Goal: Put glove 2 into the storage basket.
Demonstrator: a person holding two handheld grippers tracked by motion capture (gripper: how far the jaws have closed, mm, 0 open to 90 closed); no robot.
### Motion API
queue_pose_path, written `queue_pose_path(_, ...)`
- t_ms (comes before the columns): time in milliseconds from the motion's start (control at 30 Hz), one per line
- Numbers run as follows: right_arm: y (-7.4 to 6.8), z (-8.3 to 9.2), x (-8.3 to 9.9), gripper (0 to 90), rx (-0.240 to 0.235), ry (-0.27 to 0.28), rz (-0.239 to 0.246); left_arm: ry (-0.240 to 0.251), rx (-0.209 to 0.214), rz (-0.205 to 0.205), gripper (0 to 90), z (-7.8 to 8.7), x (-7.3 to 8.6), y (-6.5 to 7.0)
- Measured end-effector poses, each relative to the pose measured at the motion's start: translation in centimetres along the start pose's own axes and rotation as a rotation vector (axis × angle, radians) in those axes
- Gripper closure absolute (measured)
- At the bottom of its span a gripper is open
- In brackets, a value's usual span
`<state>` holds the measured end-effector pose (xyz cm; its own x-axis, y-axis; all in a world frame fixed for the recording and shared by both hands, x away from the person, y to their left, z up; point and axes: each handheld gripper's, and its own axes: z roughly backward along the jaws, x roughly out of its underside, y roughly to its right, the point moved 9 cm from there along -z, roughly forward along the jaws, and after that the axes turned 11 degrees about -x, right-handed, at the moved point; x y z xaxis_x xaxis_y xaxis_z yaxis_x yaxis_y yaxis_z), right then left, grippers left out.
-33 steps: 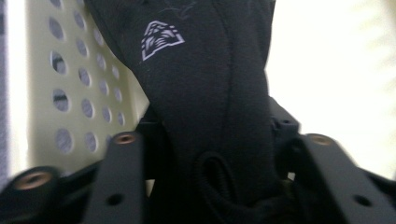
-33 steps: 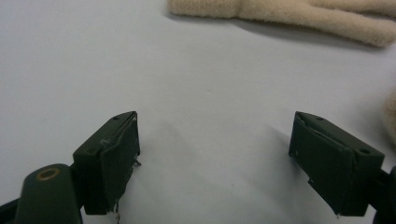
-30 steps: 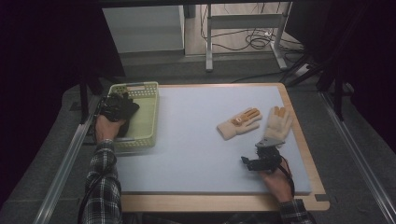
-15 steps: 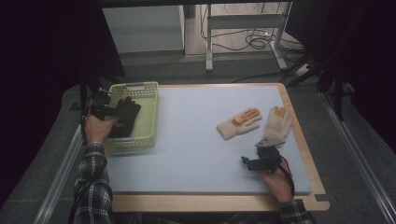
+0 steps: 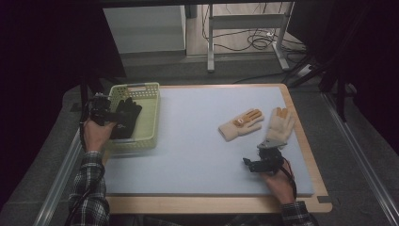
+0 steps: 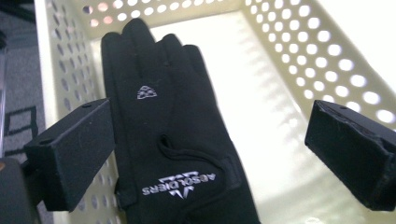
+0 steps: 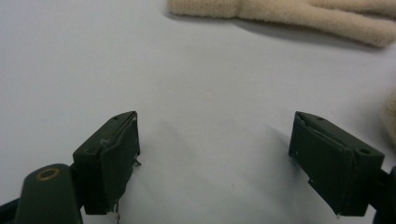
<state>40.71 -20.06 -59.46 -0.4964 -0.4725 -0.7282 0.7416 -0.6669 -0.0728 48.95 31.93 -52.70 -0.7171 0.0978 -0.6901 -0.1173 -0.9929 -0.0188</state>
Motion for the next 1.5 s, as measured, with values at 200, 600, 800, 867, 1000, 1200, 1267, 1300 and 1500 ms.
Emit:
queue_pose_path(200, 0.0, 0.0, 0.0, 16.0, 0.0, 0.0, 0.0, 0.052, 0.068, -0.035, 1.7, 2.3, 0.2, 2.5)
queue_pose_path(600, 0.0, 0.0, 0.0, 15.8, 0.001, -0.002, -0.001, 0.134, 0.186, -0.172, 0.4, 5.5, 1.1, 9.0)
queue_pose_path(800, 0.0, 0.0, 0.0, 15.8, 0.004, -0.003, 0.001, 0.165, 0.25, -0.269, 0.0, 6.4, 2.4, 13.9)
queue_pose_path(867, 0.0, 0.0, 0.0, 15.8, 0.003, -0.002, -0.001, 0.183, 0.275, -0.286, 0.0, 6.7, 2.7, 15.4)
queue_pose_path(1000, 0.0, 0.0, 0.0, 15.8, 0.003, -0.002, 0.0, 0.208, 0.312, -0.323, 0.0, 7.2, 3.5, 18.1)
queue_pose_path(1200, 0.0, 0.0, 0.0, 15.8, 0.002, -0.002, 0.0, 0.223, 0.335, -0.365, 0.0, 7.1, 5.5, 21.1)
queue_pose_path(1267, 0.0, 0.0, 0.0, 15.8, 0.002, -0.002, 0.0, 0.219, 0.335, -0.368, 0.0, 6.9, 6.0, 21.5)
queue_pose_path(1300, 0.0, 0.0, 0.0, 15.8, 0.002, -0.002, 0.0, 0.208, 0.335, -0.377, 0.0, 6.2, 7.0, 22.0)
queue_pose_path(1500, 0.0, 0.0, 0.0, 15.8, 0.001, -0.002, 0.0, 0.142, 0.283, -0.396, 0.0, 3.4, 10.2, 22.2)
